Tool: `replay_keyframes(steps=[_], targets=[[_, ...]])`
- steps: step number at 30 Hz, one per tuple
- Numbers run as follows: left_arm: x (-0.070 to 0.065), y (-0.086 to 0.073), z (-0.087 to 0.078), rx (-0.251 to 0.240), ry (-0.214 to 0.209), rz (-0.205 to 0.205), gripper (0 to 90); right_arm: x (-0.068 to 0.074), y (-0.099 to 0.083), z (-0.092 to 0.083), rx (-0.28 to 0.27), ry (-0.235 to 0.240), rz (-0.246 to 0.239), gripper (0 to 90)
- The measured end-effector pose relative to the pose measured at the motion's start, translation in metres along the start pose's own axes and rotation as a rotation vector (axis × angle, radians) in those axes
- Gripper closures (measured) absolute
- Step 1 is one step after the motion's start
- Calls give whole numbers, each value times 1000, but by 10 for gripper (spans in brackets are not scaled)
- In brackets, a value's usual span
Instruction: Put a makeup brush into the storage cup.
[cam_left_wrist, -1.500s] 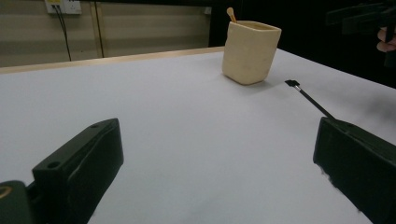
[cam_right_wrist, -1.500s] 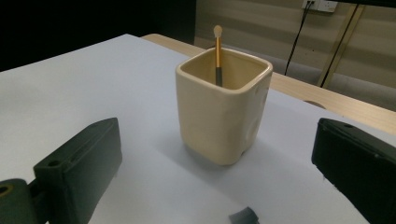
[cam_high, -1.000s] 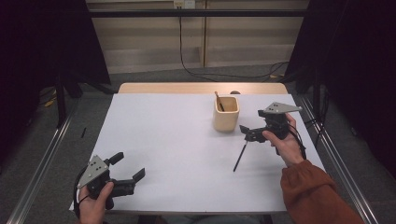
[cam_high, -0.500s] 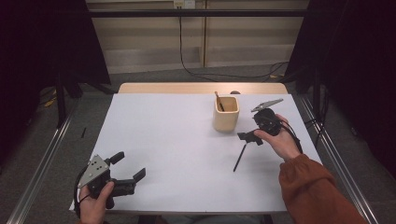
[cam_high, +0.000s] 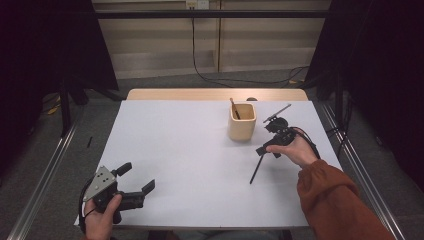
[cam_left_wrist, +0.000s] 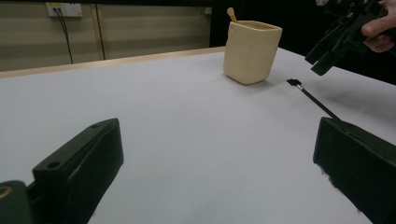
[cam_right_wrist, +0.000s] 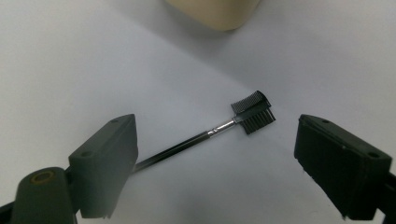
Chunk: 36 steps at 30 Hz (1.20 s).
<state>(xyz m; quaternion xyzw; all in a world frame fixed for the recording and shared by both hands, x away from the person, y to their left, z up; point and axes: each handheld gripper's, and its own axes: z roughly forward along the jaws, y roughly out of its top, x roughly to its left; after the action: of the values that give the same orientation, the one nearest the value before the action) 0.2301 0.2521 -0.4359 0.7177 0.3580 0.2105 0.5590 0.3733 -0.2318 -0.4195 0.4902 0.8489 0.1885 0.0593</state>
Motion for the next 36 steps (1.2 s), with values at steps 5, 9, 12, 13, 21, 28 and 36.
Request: replay_keyframes(steps=[5,9,12,13,21,28,36], targets=[[-1,0,1,10,-15,9,16,1,2,6,90,-2,17,184],[-1,0,1,12,-15,8,16,1,1,11,127,14,38,201],[-1,0,1,13,-16,9,16,2,1,15,153,23,62,229],[-1,0,1,12,-16,10,16,3,1,15,151,22,68,241],[-1,-1,1,18,-20,14,16,4,1,21,184,39,105,360],[-1,-1,2,23,-23,13,17,3,2,26,185,45,131,430],[0,-1,2,25,-22,11,17,2,4,31,205,38,165,466]])
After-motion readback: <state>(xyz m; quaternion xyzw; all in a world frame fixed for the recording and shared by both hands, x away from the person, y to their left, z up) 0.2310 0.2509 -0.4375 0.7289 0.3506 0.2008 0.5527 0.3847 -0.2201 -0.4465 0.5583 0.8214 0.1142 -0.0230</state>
